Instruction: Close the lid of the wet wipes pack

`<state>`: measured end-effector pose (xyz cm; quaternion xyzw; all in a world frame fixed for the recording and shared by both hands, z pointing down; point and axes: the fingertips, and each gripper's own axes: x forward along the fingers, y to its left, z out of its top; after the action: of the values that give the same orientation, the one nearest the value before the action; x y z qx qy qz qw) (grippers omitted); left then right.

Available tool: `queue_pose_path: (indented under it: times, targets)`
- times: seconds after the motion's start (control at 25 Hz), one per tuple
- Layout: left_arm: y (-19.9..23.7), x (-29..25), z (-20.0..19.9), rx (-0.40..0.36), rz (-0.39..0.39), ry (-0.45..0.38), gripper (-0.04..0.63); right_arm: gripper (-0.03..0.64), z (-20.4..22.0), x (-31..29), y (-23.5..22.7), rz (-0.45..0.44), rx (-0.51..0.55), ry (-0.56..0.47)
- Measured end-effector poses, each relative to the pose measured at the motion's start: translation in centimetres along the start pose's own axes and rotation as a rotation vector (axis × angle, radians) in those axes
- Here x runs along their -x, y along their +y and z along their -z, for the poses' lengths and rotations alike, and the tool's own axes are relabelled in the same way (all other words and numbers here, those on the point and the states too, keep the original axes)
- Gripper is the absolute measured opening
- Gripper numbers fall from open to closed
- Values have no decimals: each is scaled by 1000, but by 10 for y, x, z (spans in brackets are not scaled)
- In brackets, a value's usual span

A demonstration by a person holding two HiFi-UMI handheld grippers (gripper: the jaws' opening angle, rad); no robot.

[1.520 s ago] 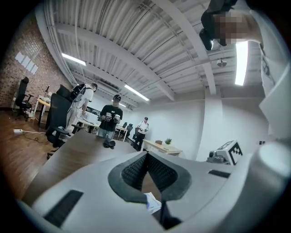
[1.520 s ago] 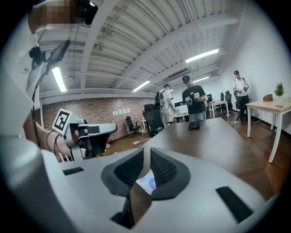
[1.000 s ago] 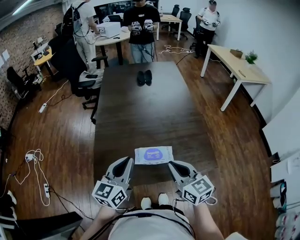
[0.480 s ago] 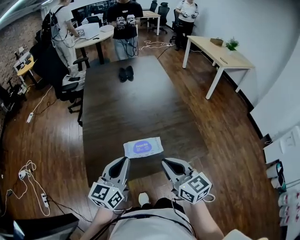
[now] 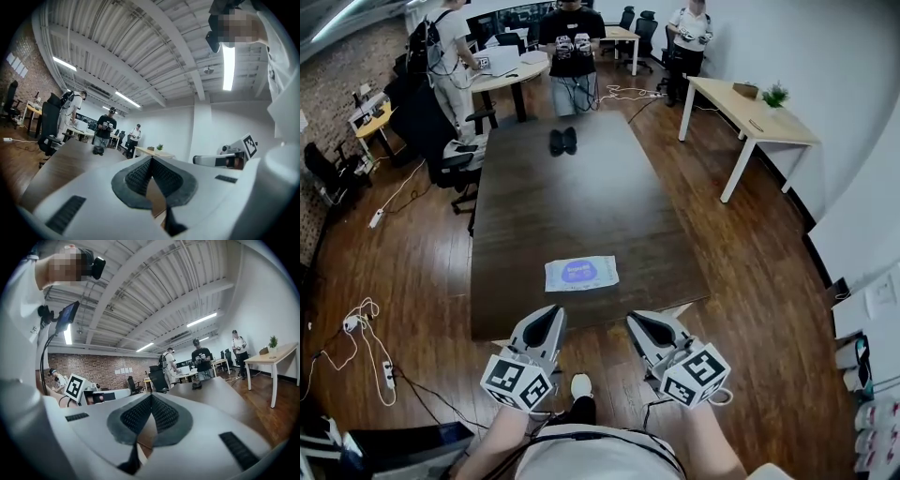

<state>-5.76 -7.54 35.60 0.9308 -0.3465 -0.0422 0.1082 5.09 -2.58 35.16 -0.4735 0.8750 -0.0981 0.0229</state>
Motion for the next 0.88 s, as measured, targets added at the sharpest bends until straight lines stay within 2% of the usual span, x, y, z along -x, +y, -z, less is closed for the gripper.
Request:
queue_pose_path:
  times: [0.44,0.64,0.88]
  targets:
    - [-128,92,41,3,-84,1,2,6,24,136,56,-45,-18,-9]
    - [-165,125,29,-16,-114,-21,2,6,11,167,81,-86,-11,-41]
    - [-184,141,10,-37,-120,-68,2,6,-9,190,105,-124,38,-76]
